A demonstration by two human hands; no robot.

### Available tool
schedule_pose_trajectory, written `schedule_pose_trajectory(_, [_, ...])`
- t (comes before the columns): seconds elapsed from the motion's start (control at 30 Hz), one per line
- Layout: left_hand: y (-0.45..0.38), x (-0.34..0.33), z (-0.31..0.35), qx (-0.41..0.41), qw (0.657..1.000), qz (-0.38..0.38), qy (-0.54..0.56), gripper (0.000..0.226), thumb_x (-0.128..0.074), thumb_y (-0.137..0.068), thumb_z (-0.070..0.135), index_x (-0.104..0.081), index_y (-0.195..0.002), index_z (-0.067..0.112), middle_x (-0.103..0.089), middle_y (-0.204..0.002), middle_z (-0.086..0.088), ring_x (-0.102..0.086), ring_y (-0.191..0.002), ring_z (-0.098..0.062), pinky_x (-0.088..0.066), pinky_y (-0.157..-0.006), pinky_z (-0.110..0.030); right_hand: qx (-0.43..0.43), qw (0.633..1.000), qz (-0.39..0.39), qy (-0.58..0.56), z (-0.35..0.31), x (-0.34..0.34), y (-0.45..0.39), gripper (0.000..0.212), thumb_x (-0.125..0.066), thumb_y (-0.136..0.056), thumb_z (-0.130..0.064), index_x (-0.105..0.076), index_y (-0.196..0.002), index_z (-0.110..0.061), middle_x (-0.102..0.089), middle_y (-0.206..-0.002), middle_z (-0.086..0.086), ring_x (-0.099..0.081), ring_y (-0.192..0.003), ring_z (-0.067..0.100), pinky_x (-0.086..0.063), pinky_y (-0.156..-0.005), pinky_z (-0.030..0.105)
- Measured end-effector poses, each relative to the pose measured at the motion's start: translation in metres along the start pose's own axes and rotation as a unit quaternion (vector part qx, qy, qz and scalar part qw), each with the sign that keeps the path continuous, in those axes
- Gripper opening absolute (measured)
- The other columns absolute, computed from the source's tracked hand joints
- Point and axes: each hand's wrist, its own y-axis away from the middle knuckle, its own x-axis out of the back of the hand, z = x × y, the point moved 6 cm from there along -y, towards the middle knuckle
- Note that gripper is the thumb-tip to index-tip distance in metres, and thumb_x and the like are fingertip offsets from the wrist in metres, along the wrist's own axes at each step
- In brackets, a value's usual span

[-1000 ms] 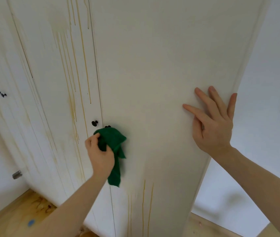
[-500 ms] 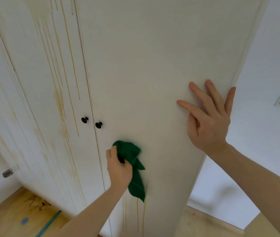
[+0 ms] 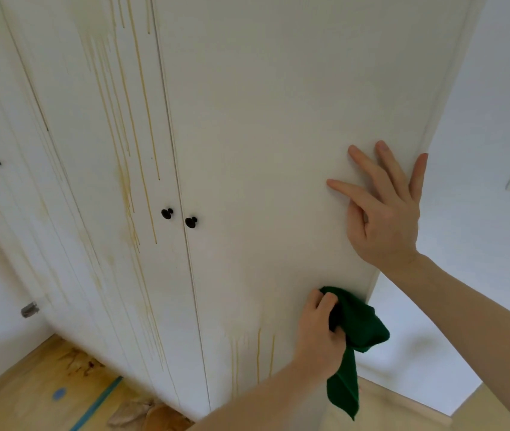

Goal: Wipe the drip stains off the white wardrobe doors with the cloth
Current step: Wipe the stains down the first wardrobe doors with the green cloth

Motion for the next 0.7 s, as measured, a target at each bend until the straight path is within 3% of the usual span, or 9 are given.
schedule_pose_trajectory(0.13, [0.002,0.040,-0.011,0.024,0.994,0.092,0.046,0.039,-0.053,-0.074,-0.011,-0.058,-0.098,0.020,-0.049,-0.106,0.013,-0.054,-0.095,-0.003,-0.054,-0.084,-0.024,-0.001,0.997,-0.036,-0.064,-0.002,0.019,0.007,0.048,-0.053,-0.085,0.013,-0.075,-0.121,-0.010,-0.050,-0.151,0.019,-0.037,-0.148,0.042,-0.008,-0.125,0.062])
schedule_pose_trajectory(0.37, [-0.009,0.150,-0.049,0.033,0.962,0.268,0.031,0.046,-0.056,-0.076,-0.019,-0.057,-0.104,0.018,-0.052,-0.102,0.002,-0.051,-0.094,0.002,-0.044,-0.078,-0.009,-0.022,0.992,-0.100,-0.068,-0.014,0.017,0.065,0.046,-0.057,-0.088,0.005,-0.071,-0.128,-0.012,-0.049,-0.153,0.016,-0.037,-0.149,0.039,-0.017,-0.121,0.069])
schedule_pose_trajectory(0.57, [-0.030,0.218,-0.103,0.109,0.941,0.316,-0.051,0.039,-0.051,-0.079,-0.015,-0.054,-0.111,0.006,-0.049,-0.112,-0.006,-0.050,-0.094,-0.017,-0.047,-0.084,-0.030,-0.056,0.993,-0.091,-0.043,-0.014,-0.006,0.086,0.049,-0.060,-0.092,-0.002,-0.062,-0.140,-0.012,-0.045,-0.156,0.014,-0.027,-0.154,0.035,-0.011,-0.125,0.062])
schedule_pose_trajectory(0.7, [-0.041,0.223,-0.133,0.138,0.944,0.289,-0.084,0.034,-0.050,-0.080,-0.014,-0.053,-0.109,0.003,-0.049,-0.112,-0.007,-0.053,-0.094,-0.026,-0.049,-0.083,-0.038,-0.067,0.996,-0.050,-0.019,-0.015,-0.016,0.087,0.047,-0.062,-0.092,-0.005,-0.065,-0.138,-0.016,-0.048,-0.153,0.012,-0.027,-0.153,0.033,-0.010,-0.125,0.061])
